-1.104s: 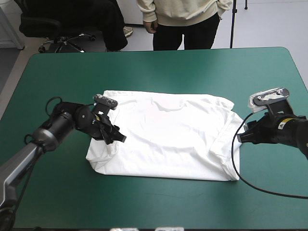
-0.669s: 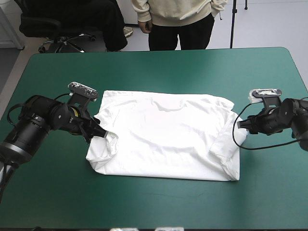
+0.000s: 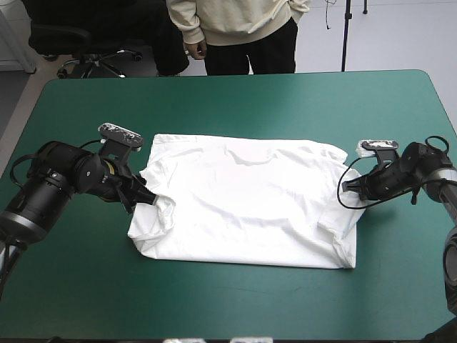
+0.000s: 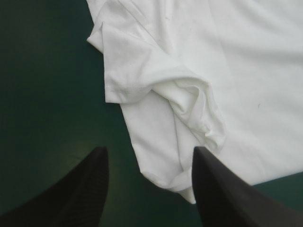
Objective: Fold the cloth
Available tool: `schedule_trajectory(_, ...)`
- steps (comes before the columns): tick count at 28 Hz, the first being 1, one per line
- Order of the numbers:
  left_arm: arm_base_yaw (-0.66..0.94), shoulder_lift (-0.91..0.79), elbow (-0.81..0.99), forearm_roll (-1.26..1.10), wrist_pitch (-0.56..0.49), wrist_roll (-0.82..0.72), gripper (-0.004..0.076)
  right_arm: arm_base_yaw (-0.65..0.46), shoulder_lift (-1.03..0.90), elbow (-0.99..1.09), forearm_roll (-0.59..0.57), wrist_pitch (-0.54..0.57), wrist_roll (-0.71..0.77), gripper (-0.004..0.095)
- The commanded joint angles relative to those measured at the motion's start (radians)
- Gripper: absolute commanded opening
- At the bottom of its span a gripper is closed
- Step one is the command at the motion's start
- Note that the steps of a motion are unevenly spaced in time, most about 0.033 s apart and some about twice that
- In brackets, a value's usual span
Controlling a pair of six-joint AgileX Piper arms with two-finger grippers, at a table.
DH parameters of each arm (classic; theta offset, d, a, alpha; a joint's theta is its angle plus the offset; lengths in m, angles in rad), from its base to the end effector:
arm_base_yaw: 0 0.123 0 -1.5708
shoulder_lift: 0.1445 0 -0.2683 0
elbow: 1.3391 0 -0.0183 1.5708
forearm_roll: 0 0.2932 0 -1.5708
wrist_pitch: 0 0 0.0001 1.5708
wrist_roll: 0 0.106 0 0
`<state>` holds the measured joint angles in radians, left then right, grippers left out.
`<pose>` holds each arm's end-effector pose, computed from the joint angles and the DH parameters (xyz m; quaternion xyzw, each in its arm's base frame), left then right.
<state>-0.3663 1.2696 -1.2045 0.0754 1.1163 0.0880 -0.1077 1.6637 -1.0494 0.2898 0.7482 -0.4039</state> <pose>0.2821 -0.1005 0.3188 0.2266 0.9443 0.0037 0.2387 0.3581 -0.0180 0.1533 -0.0552 0.9813 0.0722 0.1695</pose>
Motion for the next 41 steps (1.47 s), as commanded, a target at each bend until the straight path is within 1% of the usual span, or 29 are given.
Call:
schedule_trajectory(1,-0.002,-0.028,-0.028,0.041,-0.028,-0.014,0.0391,0.003,-0.11,-0.013,0.063,0.002,-0.032,-0.0005)
schedule_trajectory(3,-0.002,-0.028,-0.028,0.082,-0.028,-0.033,0.0391,0.033,-0.172,-0.013,0.096,0.012,-0.066,-0.0005)
schedule_trajectory(5,-0.002,-0.028,-0.028,0.094,-0.028,-0.041,0.0391,0.088,-0.221,-0.013,0.096,0.001,-0.061,-0.0005)
schedule_trajectory(8,-0.002,-0.028,-0.028,0.094,-0.028,-0.046,0.0391,0.151,-0.235,-0.013,0.12,-0.002,-0.056,-0.0005)
schedule_trajectory(10,-0.002,-0.028,-0.028,0.094,-0.028,-0.054,0.0391,0.202,-0.227,-0.013,0.125,-0.002,-0.056,-0.0005)
schedule_trajectory(14,-0.002,-0.028,-0.028,0.09,-0.026,-0.057,0.0391,0.28,-0.175,-0.013,0.125,-0.045,-0.054,-0.0005)
schedule_trajectory(19,-0.002,-0.028,-0.028,0.083,0.003,-0.06,0.0391,0.311,-0.072,-0.013,0.127,-0.089,-0.054,0.0006)
schedule_trajectory(21,-0.002,-0.028,-0.028,0.078,0.011,-0.06,0.0391,0.311,-0.029,-0.013,0.127,-0.098,-0.068,0.0061)
schedule_trajectory(23,-0.002,-0.028,-0.028,0.066,0.024,-0.06,0.0391,0.311,0.003,-0.013,0.127,-0.1,-0.085,0.0152)
schedule_trajectory(24,-0.002,-0.028,-0.028,0.063,0.032,-0.06,0.0391,0.311,0.014,-0.013,0.136,-0.1,-0.107,0.0232)
schedule_trajectory(26,-0.002,-0.028,-0.028,0.063,0.04,-0.06,0.0391,0.311,0.017,-0.013,0.151,-0.098,-0.128,0.0343)
schedule_trajectory(27,-0.002,-0.028,-0.028,0.063,0.047,-0.06,0.0391,0.311,-0.001,-0.013,0.158,-0.101,-0.133,0.0403)
schedule_trajectory(29,-0.002,-0.028,-0.028,0.056,0.067,-0.06,0.0391,0.311,-0.039,-0.013,0.159,-0.105,-0.133,0.0446)
schedule_trajectory(31,-0.002,-0.033,-0.014,0.045,0.077,-0.047,0.0391,0.311,-0.111,-0.013,0.154,-0.107,-0.133,0.0447)
schedule_trajectory(34,-0.002,-0.051,0.043,0.049,0.044,-0.048,0.0391,0.309,-0.244,-0.013,0.111,-0.091,-0.09,0.0447)
schedule_trajectory(37,-0.002,-0.062,0.124,0.049,0.001,-0.088,0.0393,0.309,-0.377,-0.013,0.068,-0.048,-0.056,0.0447)
schedule_trajectory(41,0.002,-0.062,0.252,0.105,-0.077,-0.188,0.0392,0.309,-0.529,-0.013,0.086,0.041,-0.045,0.0447)
